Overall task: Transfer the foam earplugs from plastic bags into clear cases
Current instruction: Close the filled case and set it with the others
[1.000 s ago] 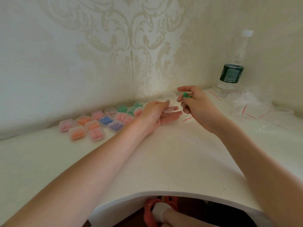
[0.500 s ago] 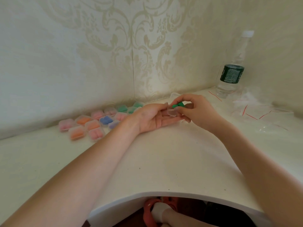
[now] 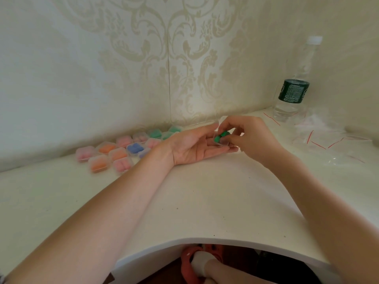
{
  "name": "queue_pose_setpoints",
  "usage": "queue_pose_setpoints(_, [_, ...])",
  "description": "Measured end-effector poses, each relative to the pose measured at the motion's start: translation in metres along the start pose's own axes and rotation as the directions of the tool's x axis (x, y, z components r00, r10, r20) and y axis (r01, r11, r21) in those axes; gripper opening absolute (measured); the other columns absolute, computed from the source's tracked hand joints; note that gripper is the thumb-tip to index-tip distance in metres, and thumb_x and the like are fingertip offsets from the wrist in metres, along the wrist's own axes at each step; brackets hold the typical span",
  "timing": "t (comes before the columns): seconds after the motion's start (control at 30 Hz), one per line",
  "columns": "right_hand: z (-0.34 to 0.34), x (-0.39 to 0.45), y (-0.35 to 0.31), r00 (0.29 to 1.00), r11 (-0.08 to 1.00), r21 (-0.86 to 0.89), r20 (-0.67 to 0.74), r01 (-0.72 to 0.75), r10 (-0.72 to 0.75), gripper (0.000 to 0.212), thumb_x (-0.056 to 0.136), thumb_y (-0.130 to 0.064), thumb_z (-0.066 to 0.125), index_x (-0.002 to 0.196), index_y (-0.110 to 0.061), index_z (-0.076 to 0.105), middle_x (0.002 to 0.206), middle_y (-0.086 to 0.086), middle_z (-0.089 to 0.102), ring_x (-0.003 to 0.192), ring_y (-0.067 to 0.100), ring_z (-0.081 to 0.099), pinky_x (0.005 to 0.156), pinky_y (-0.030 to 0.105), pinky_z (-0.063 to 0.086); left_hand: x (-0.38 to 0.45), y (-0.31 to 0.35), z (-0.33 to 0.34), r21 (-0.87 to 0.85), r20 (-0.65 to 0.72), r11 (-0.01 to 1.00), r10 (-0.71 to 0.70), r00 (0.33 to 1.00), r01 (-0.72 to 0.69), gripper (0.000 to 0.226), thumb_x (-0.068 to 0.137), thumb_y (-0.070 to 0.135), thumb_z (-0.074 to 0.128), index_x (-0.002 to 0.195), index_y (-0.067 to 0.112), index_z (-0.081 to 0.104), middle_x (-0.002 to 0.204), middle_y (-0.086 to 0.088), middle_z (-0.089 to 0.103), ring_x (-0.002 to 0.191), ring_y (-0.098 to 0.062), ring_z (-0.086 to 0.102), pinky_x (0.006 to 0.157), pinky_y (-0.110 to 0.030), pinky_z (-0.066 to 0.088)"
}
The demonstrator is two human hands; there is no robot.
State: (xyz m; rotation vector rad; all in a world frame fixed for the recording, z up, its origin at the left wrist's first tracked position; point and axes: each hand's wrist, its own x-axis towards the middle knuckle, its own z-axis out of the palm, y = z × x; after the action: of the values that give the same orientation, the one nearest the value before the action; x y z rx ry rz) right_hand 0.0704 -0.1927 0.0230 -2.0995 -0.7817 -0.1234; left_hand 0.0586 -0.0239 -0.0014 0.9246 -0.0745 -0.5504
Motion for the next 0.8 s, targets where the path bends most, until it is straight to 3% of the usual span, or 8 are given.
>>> queue_pose_setpoints(0.07, [0.0, 0.0, 0.001, 1.0, 1.0, -0.019, -0.007, -0.022, 0.022, 0.02, 0.08, 0.006, 0.063, 0.086, -0.011, 0.071, 0.058, -0.006, 0.06, 0.04, -0.001, 0.049, 0.042, 0.005, 0.033, 0.001, -0.001, -0.002, 0.058, 0.007, 0.998, 0.02, 1.0, -0.02, 0.036, 0.083, 0.009, 0.061, 0.114, -0.009, 0.054, 0.104, -0.023, 0.063, 0.11, -0.038, 0.061, 0.091, -0.031, 0.052])
queue_pose_setpoints(0.13, [0.001, 0.002, 0.002, 0.999, 0.999, 0.017, -0.009, -0.037, 0.037, 0.02, 0.08, 0.004, 0.066, 0.089, -0.013, 0.073, 0.072, 0.0, 0.061, 0.044, 0.001, 0.051, 0.044, 0.005, 0.035, 0.002, -0.002, -0.003, 0.069, -0.017, 0.997, 0.034, 0.999, -0.032, 0.035, 0.082, 0.003, 0.056, 0.114, -0.011, 0.053, 0.097, -0.022, 0.066, 0.105, -0.035, 0.064, 0.088, -0.028, 0.053])
queue_pose_setpoints(0.23, [0.001, 0.005, 0.005, 0.999, 0.999, 0.029, -0.004, -0.036, 0.036, 0.024, 0.078, -0.001, 0.072, 0.093, -0.019, 0.076, 0.089, -0.007, 0.058, 0.053, 0.009, 0.051, 0.046, 0.008, 0.037, 0.003, -0.002, -0.003, 0.077, -0.03, 0.996, 0.035, 0.999, -0.033, 0.035, 0.081, 0.0, 0.053, 0.115, -0.012, 0.052, 0.096, -0.023, 0.066, 0.1, -0.033, 0.067, 0.089, -0.028, 0.052])
queue_pose_setpoints(0.4, [-0.003, 0.006, 0.009, 0.992, 0.986, 0.161, -0.107, -0.05, 0.067, 0.022, 0.084, -0.005, 0.068, 0.1, -0.019, 0.071, 0.083, -0.002, 0.063, 0.05, 0.01, 0.056, 0.046, 0.018, 0.044, 0.004, -0.001, -0.002, -0.005, -0.072, 1.0, 0.017, 0.997, -0.018, 0.039, 0.081, -0.001, 0.05, 0.118, -0.015, 0.051, 0.117, -0.032, 0.057, 0.11, -0.041, 0.058, 0.09, -0.033, 0.052])
queue_pose_setpoints(0.47, [-0.006, 0.007, 0.009, 0.985, 0.972, 0.231, -0.15, -0.05, 0.087, 0.018, 0.088, -0.01, 0.064, 0.1, -0.022, 0.071, 0.082, -0.002, 0.065, 0.053, 0.013, 0.058, 0.048, 0.022, 0.047, 0.005, 0.0, -0.002, -0.024, -0.091, 0.999, 0.019, 0.996, -0.022, 0.039, 0.081, -0.002, 0.05, 0.118, -0.014, 0.052, 0.115, -0.032, 0.059, 0.106, -0.042, 0.061, 0.089, -0.034, 0.053])
queue_pose_setpoints(0.57, [-0.007, 0.007, 0.007, 0.982, 0.94, 0.324, -0.111, -0.107, 0.15, 0.011, 0.088, -0.015, 0.066, 0.095, -0.021, 0.07, 0.079, 0.001, 0.071, 0.054, 0.014, 0.059, 0.047, 0.023, 0.047, 0.006, -0.001, -0.002, -0.064, -0.107, 0.997, 0.025, 0.994, -0.032, 0.03, 0.088, -0.001, 0.045, 0.114, -0.013, 0.053, 0.111, -0.033, 0.061, 0.097, -0.042, 0.065, 0.085, -0.035, 0.055])
queue_pose_setpoints(0.67, [-0.002, 0.007, 0.009, 0.98, 0.965, 0.233, -0.128, -0.12, 0.153, 0.01, 0.084, -0.018, 0.071, 0.091, -0.017, 0.064, 0.076, 0.003, 0.073, 0.052, 0.014, 0.058, 0.045, 0.024, 0.044, 0.006, -0.002, 0.0, -0.117, -0.116, 0.992, 0.033, 0.993, -0.047, 0.03, 0.099, 0.002, 0.033, 0.114, -0.016, 0.051, 0.106, -0.035, 0.061, 0.088, -0.041, 0.068, 0.08, -0.036, 0.056])
queue_pose_setpoints(0.8, [0.004, 0.007, 0.011, 0.975, 0.989, 0.099, -0.185, -0.11, 0.126, 0.018, 0.081, -0.021, 0.074, 0.07, -0.013, 0.062, 0.065, -0.001, 0.067, 0.05, 0.008, 0.056, 0.047, 0.024, 0.045, 0.006, -0.003, 0.003, -0.171, -0.133, 0.983, 0.037, 0.99, -0.06, 0.031, 0.1, 0.004, 0.031, 0.11, -0.019, 0.05, 0.101, -0.035, 0.062, 0.082, -0.042, 0.069, 0.079, -0.038, 0.055])
